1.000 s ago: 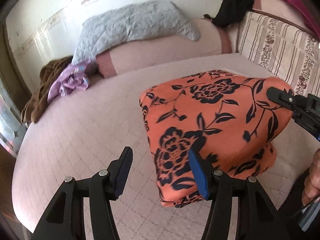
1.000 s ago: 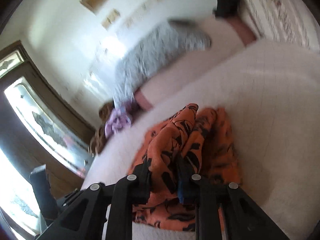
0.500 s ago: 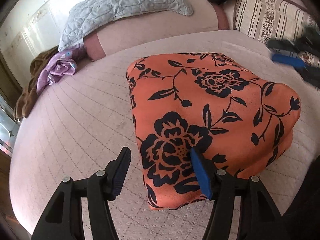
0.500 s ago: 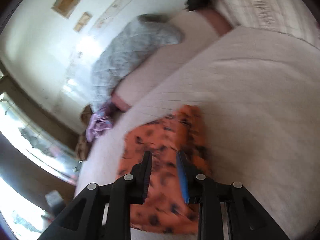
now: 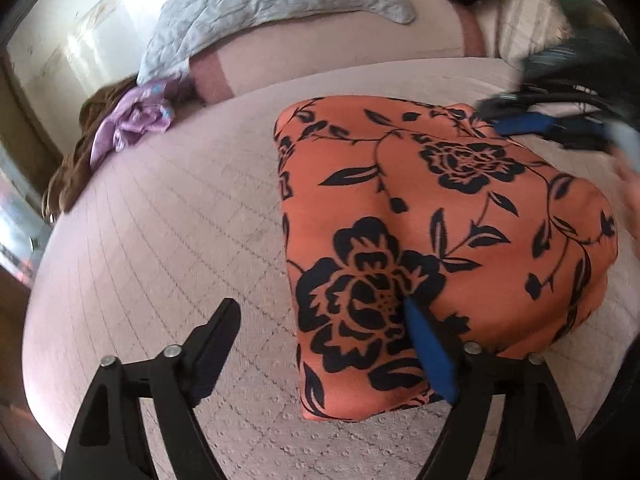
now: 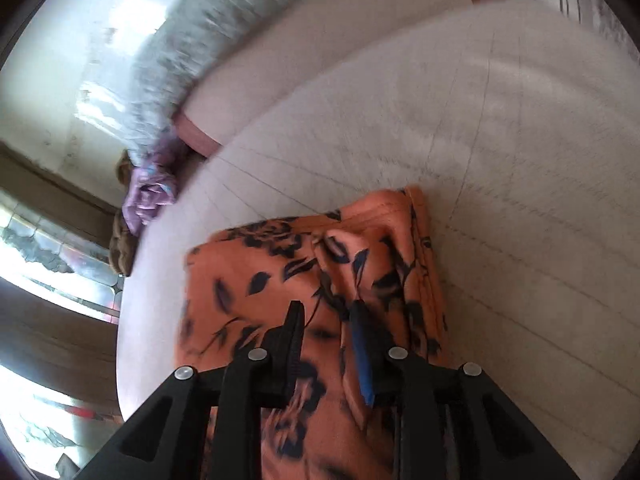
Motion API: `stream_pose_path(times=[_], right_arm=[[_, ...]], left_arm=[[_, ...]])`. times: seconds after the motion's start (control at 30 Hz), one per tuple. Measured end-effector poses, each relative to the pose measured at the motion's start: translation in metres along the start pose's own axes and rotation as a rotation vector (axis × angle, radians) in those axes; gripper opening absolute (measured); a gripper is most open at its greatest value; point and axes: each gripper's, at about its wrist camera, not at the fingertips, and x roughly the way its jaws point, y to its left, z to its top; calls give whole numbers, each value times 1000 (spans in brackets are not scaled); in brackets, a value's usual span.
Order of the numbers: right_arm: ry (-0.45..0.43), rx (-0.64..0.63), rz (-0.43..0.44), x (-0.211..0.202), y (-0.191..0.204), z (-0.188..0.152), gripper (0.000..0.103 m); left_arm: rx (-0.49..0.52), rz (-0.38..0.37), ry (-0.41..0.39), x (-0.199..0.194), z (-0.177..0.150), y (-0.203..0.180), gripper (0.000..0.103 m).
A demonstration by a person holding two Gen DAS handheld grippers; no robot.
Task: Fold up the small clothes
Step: 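Press the folded bundle flat with both tools open on its sides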
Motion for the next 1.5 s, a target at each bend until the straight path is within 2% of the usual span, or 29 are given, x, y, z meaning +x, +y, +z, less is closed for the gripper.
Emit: stream_pose_path(times=[0.17,0.23,0.3,0.4,0.53,0.63,0.73,0.93,1.0,1.17,1.23,1.3,1.4,1.5], right_arm=[[-18,-75,58,-49,18,-45,28],[-5,-96,2,-55,14,-67,28],[56,-117,-59,-47,1,-91,28],[34,-173,-72,-53,-2,-102,26],[10,-107,-64,-63,-23,-124,26],[9,-113,-99,-72,-22,-138,26],[9,-150,-134,-68,-17,-139,27],[22,-92,-88,-71,-26,-129,28],[1,-97,-76,-78,-23,-126,28],[-121,-149,1,-107,-6,-124,28],[-135,-171,26,-109,0,-125,28],[-109,-198,36,-102,6,-128,28],[48,-227,-58,-64,7,-135,29],[32,-230,-56,-63,11,-135,33]], left_arm=[[8,50,-17,-4,-4,-5,89],[16,64,-25,-7,-7,-9,89],[11,63,-27,-8,-8,-10,89],[11,58,-25,-11,-11,-10,89],[8,43,-14,-9,-10,-3,89],[6,49,-24,-9,-12,-4,89],[4,58,-32,-8,-12,-4,89],[-18,53,-41,-18,-12,-6,90],[-22,47,-39,-22,-13,-6,90],[5,72,-71,-39,-12,-7,90],[0,72,-76,-43,-12,-5,90],[-6,70,-81,-43,-15,-2,91],[17,67,-33,-27,-21,-3,95],[-7,60,-22,-32,-19,2,95]])
